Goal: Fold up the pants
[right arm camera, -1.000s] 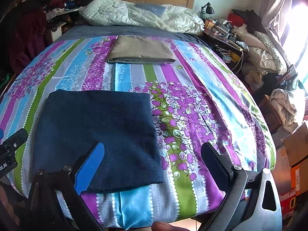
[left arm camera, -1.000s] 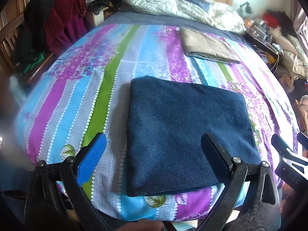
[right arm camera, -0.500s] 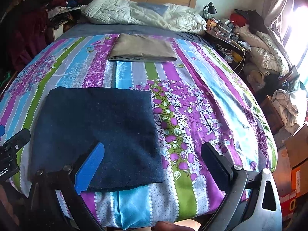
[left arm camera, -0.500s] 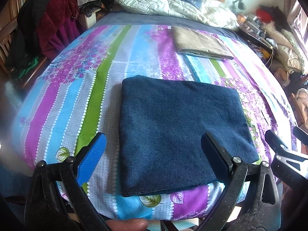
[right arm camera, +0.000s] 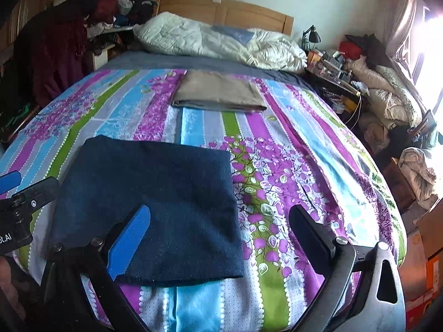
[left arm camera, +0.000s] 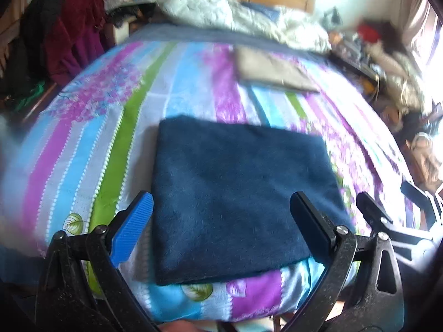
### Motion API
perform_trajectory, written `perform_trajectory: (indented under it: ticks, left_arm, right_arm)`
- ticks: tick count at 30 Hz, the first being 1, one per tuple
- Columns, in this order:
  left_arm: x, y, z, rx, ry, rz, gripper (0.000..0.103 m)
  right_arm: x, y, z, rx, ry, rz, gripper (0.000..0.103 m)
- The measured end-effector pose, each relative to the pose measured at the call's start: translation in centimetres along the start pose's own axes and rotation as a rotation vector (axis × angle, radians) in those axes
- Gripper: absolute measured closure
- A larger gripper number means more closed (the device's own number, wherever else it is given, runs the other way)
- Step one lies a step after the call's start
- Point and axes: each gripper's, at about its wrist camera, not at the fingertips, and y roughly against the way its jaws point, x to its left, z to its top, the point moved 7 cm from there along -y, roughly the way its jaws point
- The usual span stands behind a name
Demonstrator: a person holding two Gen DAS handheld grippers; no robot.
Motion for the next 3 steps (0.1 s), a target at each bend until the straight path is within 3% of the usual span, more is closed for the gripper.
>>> perform_trajectory:
  ticks: [3]
  left_arm:
    - [-0.21,0.5,0.17,-0.048,-0.022,0.037,0.004]
  right_arm:
    - [0.19,0.08,-0.09,-0.008,0.014,0.02,0.001]
